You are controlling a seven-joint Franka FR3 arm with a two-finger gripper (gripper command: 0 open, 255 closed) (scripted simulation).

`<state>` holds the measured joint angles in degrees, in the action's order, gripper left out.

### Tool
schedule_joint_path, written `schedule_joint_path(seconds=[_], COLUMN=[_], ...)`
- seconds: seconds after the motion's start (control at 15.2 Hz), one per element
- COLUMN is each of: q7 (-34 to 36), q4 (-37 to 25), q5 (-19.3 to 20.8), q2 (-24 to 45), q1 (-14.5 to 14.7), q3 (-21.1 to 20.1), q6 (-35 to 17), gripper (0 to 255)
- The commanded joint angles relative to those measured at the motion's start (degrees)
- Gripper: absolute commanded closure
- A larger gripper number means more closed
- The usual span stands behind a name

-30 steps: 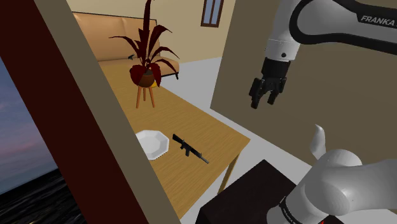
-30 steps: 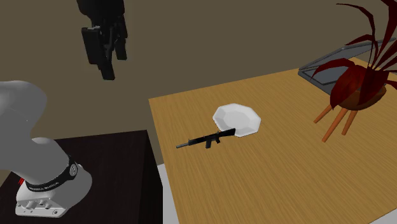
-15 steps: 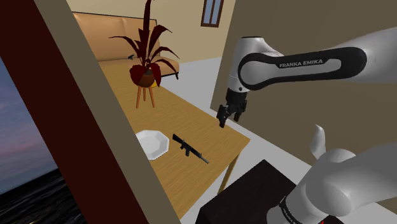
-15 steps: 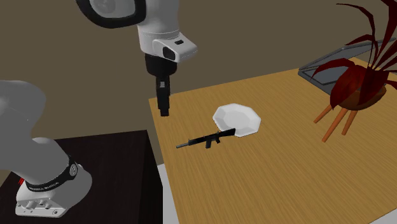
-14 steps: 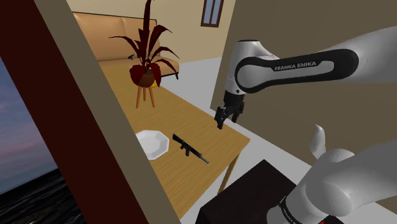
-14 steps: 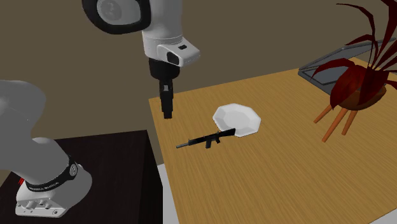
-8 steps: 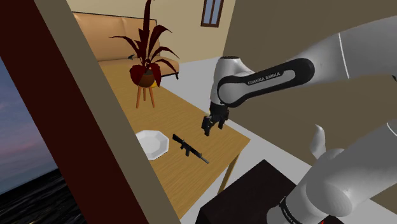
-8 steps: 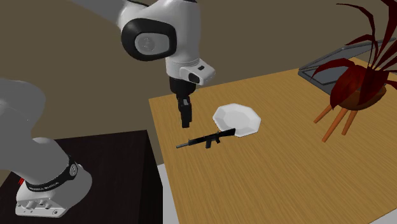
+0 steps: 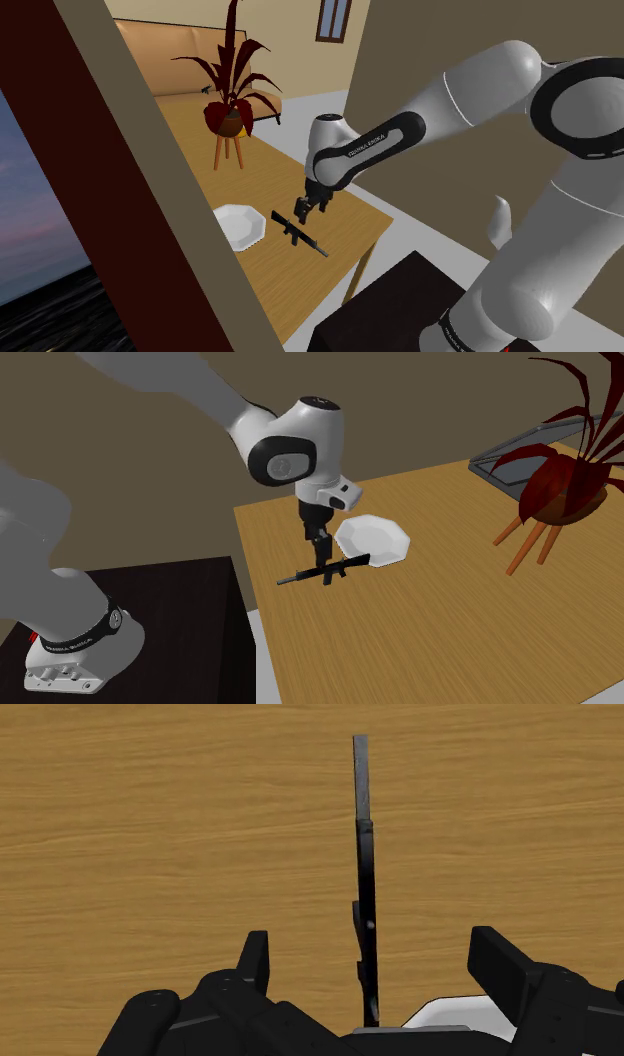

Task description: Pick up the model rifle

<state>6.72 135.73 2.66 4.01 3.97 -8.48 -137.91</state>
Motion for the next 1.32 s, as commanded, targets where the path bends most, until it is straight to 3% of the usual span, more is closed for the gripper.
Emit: schedule_joint_path(seconds=[0.0, 0.26, 0.86, 0.92, 1.25], q7=[0.55, 1.47, 2.74, 2.76, 2.78], q4=[-1.81, -6.46, -6.69, -6.67, -6.66], q5=[1.45, 4.04, 5.7, 5.66, 5.67], q2=[4.61, 12.51, 17.7, 17.59, 17.6], q1=[0.34, 1.29, 1.95, 1.96, 1.98], q3=[-0.09, 0.24, 1.19, 1.16, 1.16], q6=[-3.02, -6.56, -11.46, -11.36, -11.38], gripper=[0, 0, 0, 255, 255])
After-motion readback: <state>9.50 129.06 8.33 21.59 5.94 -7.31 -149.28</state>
